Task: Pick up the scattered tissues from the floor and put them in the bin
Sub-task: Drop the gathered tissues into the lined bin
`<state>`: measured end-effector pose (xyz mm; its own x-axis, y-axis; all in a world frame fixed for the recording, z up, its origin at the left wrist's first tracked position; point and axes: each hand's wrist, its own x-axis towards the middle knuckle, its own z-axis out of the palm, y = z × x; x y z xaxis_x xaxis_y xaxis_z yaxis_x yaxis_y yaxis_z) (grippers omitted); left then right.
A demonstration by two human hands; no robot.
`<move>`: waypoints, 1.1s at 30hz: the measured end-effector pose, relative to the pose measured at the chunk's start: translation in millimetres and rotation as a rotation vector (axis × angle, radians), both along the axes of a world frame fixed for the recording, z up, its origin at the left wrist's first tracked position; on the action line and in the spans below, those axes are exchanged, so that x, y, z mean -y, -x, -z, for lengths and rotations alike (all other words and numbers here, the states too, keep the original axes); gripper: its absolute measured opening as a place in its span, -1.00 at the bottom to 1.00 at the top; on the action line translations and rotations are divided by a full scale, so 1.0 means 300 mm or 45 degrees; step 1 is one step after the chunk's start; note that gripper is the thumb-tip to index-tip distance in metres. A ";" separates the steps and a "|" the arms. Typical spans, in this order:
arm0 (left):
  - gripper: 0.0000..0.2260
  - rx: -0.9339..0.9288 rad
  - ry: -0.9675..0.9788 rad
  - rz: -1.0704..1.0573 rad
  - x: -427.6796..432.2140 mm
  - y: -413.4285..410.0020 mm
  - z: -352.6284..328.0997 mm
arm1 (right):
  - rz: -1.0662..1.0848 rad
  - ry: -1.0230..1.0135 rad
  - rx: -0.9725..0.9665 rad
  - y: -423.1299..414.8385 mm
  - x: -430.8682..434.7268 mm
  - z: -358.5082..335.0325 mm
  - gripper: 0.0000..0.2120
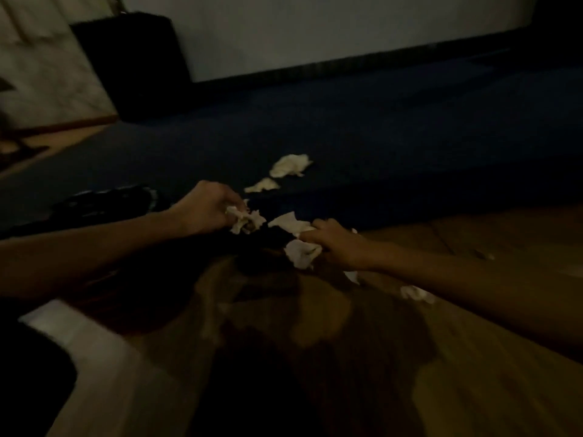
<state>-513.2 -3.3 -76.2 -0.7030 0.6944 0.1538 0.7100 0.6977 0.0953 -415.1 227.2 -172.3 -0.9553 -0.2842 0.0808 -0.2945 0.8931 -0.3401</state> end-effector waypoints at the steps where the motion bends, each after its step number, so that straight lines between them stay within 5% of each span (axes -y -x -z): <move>1: -0.78 -0.039 -0.030 -0.051 0.084 0.022 -0.033 | -0.050 -0.015 -0.022 0.051 0.078 -0.038 -0.73; 6: -0.79 -0.164 -0.269 -0.224 0.449 0.202 -0.136 | -0.211 0.006 -0.248 0.297 0.460 -0.215 -0.88; 10: -0.84 -0.007 -0.418 -0.447 0.673 0.379 -0.090 | -0.194 0.050 -0.302 0.550 0.763 -0.296 -0.82; 18: -0.80 0.212 -0.472 -0.733 0.948 0.549 0.189 | -0.048 0.149 0.035 0.843 1.184 -0.172 -0.64; 20: -0.87 0.200 -0.503 -0.783 0.976 0.558 0.213 | -0.106 0.078 0.127 0.862 1.196 -0.114 -0.61; 26: -0.93 -0.036 -0.365 -0.708 0.858 0.541 0.166 | -0.355 -0.026 -0.181 0.839 1.082 -0.173 -0.90; 33: -0.89 -0.233 -0.216 -0.311 0.331 0.421 0.051 | -0.576 -0.228 -0.282 0.607 0.535 -0.254 -0.85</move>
